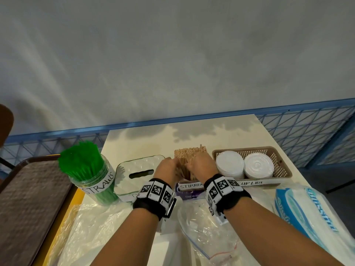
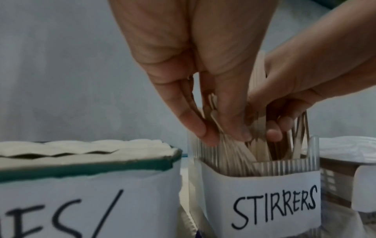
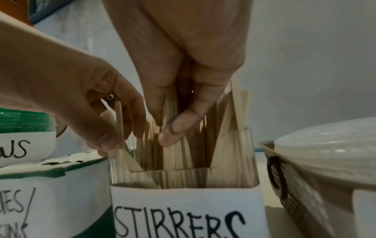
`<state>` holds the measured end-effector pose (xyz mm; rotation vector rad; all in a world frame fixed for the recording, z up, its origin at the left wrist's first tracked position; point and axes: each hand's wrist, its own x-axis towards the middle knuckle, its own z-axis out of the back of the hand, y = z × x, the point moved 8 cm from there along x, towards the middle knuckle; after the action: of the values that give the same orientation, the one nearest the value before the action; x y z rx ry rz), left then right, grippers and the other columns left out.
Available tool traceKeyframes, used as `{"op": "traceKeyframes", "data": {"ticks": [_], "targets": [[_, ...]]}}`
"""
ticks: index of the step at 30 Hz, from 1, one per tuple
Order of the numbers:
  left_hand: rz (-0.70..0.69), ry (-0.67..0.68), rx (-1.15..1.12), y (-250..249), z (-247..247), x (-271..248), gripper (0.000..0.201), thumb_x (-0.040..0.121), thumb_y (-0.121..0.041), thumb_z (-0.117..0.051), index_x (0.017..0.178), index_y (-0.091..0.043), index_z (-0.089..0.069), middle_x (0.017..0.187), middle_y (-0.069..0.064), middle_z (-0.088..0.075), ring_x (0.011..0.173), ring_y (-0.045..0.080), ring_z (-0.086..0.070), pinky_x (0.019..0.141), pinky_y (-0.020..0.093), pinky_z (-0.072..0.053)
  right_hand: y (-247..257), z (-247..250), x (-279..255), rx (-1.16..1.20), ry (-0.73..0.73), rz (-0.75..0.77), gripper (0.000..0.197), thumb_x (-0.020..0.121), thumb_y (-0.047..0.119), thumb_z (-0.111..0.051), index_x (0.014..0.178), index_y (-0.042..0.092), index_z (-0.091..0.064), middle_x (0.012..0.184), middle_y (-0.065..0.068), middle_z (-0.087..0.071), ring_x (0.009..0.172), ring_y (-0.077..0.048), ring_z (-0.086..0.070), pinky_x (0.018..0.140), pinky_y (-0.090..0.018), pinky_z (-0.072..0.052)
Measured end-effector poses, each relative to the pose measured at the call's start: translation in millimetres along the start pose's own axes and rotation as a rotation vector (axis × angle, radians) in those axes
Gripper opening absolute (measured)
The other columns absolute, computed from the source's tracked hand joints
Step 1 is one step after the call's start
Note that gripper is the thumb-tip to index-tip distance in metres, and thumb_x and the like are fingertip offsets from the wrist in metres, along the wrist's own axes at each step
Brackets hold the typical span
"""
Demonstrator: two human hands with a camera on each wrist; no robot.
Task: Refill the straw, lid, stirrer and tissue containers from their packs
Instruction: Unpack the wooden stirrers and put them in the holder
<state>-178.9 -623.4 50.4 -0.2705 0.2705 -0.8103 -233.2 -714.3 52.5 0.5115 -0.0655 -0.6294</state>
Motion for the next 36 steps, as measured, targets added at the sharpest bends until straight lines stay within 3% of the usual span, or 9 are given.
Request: {"op": "traceKeyframes", "data": {"ticks": [4,9,13,19,21,25,30,34,36], "targets": [[-0.021,-0.024,-0.032,0.8,2.4,-2.3,0.017,0.082,-0.016,-0.066,0.098,-0.010,-0.068,0.097,0.011,-0.064,0.094,0.025,-0.059,0.069,0.019,-0.032,-4.9,-20.6,-2.4,-0.033,0.111,-0.013,0.027,0.089,0.029,-0.060,0.071,0.010,-0.052,0.082,-0.007,-0.059,0.075,-0.015,-0.053,0.079,-0.023,-0.045],[-0.015,-0.017,-0.044,3.6,2.9,-0.3,0.021,0.085,-0.022,-0.064,0.102,-0.012,-0.070,0.097,0.010,-0.068,0.094,0.024,-0.061,0.071,0.018,-0.034,-11.6,-39.3,-4.1,-0.004,0.181,-0.030,0.021,0.088,0.017,-0.061,0.097,-0.001,-0.065,0.098,-0.013,-0.066,0.094,-0.024,-0.062,0.077,-0.024,-0.043],[0.020,-0.010,-0.035,4.5,3.5,5.5,0.014,0.085,-0.013,-0.060,0.091,-0.005,-0.069,0.089,0.013,-0.068,0.089,0.027,-0.062,0.068,0.021,-0.036,-9.6,-43.2,-2.9,-0.043,0.236,-0.012,0.021,0.093,0.012,-0.051,0.100,-0.003,-0.064,0.084,-0.011,-0.058,0.079,-0.020,-0.050,0.071,-0.023,-0.039],[-0.009,-0.075,0.000,-6.6,12.0,20.5,0.010,0.083,-0.002,-0.055,0.081,-0.008,-0.063,0.090,0.014,-0.067,0.073,0.019,-0.046,0.067,0.021,-0.034,-13.1,-45.2,1.0,-0.042,0.298,-0.032,0.023,0.094,0.005,-0.043,0.074,0.008,-0.053,0.066,0.002,-0.042,0.082,-0.024,-0.050,0.072,-0.025,-0.036],[-0.014,-0.071,0.015,-7.0,8.6,24.5,0.013,0.084,0.000,-0.053,0.087,-0.005,-0.065,0.093,0.014,-0.068,0.077,0.023,-0.053,0.069,0.022,-0.037,-12.6,-46.2,2.0,-0.055,0.322,-0.031,0.030,0.095,0.003,-0.041,0.066,0.011,-0.044,0.064,0.003,-0.036,0.080,-0.020,-0.045,0.071,-0.025,-0.035],[-0.016,-0.094,0.012,-2.1,-1.1,20.7,0.017,0.083,-0.001,-0.055,0.099,-0.006,-0.060,0.101,0.013,-0.064,0.094,0.028,-0.059,0.074,0.026,-0.041,-14.7,-46.7,3.8,-0.048,0.290,-0.015,0.040,0.093,0.003,-0.044,0.057,0.017,-0.035,0.061,0.003,-0.038,0.070,-0.018,-0.045,0.052,-0.019,-0.031],[-0.148,-0.286,-0.030,-3.8,5.7,6.9,0.060,0.075,-0.007,-0.070,0.129,-0.013,-0.045,0.130,0.009,-0.043,0.116,0.026,-0.043,0.096,0.031,-0.043,-22.5,-28.8,-6.1,0.009,0.180,-0.007,0.027,0.095,0.009,-0.045,0.068,0.012,-0.049,0.068,0.002,-0.048,0.082,-0.021,-0.053,0.070,-0.024,-0.038],[-0.309,-0.152,0.030,-19.9,-8.7,5.2,0.070,0.089,-0.011,-0.054,0.148,-0.014,-0.016,0.157,0.008,-0.004,0.144,0.023,-0.011,0.119,0.035,-0.018,-18.1,-16.8,-11.5,0.061,0.116,0.038,0.022,0.096,0.011,-0.043,0.101,0.001,-0.062,0.098,-0.013,-0.065,0.095,-0.026,-0.060,0.082,-0.029,-0.044],[-0.296,-0.041,0.097,-18.7,-21.7,7.7,0.068,0.095,-0.017,-0.044,0.150,-0.016,-0.003,0.158,0.004,0.011,0.146,0.019,0.003,0.120,0.038,-0.012,-14.4,-12.3,-12.4,0.082,0.071,0.069,0.023,0.096,0.012,-0.043,0.100,0.001,-0.062,0.098,-0.013,-0.066,0.093,-0.026,-0.061,0.082,-0.030,-0.044]]}}
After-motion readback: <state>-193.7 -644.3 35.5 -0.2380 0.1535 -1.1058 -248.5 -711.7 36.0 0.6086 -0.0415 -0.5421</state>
